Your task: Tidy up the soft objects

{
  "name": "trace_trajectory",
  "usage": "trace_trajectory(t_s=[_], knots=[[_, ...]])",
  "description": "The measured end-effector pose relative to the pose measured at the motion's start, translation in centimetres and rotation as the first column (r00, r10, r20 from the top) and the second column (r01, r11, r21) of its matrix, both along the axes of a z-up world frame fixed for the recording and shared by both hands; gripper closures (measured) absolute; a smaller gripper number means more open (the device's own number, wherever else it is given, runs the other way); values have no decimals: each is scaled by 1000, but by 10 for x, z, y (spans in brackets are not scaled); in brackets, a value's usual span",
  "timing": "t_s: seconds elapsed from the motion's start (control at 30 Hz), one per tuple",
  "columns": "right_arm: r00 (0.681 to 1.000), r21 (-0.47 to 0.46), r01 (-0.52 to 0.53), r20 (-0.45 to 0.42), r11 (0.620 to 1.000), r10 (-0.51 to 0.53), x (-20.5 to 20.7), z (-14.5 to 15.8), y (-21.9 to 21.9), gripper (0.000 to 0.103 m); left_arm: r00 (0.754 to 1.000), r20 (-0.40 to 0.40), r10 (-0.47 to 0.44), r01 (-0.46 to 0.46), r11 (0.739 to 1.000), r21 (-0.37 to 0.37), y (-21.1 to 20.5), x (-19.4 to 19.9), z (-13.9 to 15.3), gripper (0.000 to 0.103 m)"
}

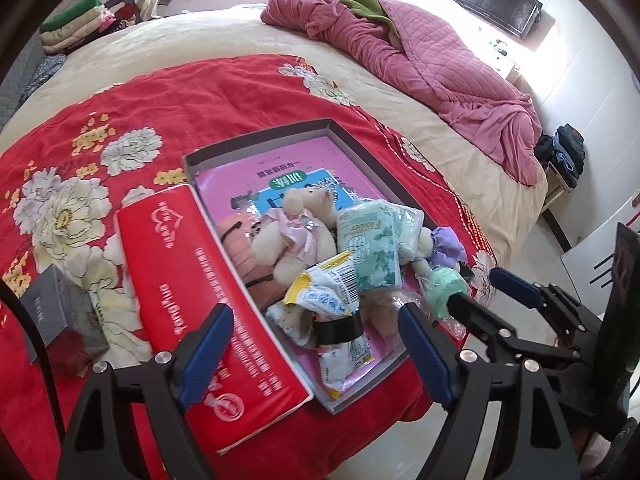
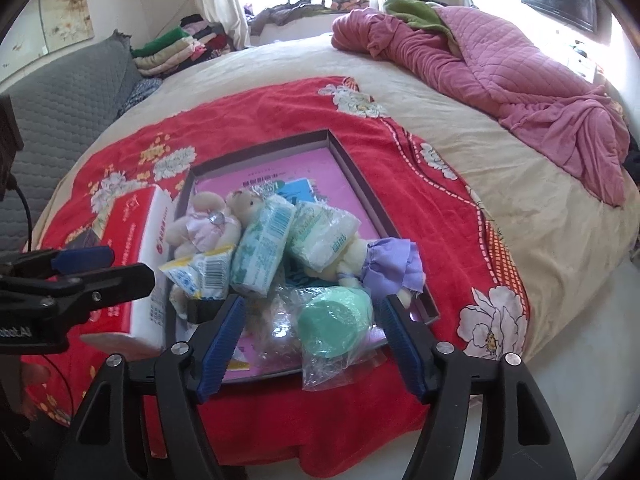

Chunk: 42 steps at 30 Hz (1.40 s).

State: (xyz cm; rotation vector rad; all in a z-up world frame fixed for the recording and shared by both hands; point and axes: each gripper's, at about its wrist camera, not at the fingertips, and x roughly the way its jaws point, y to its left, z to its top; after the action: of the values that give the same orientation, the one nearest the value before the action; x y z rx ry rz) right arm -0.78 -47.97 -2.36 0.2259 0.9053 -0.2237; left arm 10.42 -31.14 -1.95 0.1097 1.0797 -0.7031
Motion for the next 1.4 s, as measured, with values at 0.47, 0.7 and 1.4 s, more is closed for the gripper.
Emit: trace_trajectory(t_s=[0.47, 0.7, 1.4], knots=[[999, -65, 41, 24, 997, -40, -7, 26, 30, 29, 998, 48, 32, -31, 999, -26, 40, -11, 24, 18], [998, -67, 59, 33, 996, -57, -11, 33, 42, 29, 997, 61, 51, -49, 998, -27, 60, -17, 29, 17], [985, -31, 166, 54, 986, -164, -88, 53, 86, 28, 992, 127, 23, -24, 1000, 9, 84, -78, 37, 15]])
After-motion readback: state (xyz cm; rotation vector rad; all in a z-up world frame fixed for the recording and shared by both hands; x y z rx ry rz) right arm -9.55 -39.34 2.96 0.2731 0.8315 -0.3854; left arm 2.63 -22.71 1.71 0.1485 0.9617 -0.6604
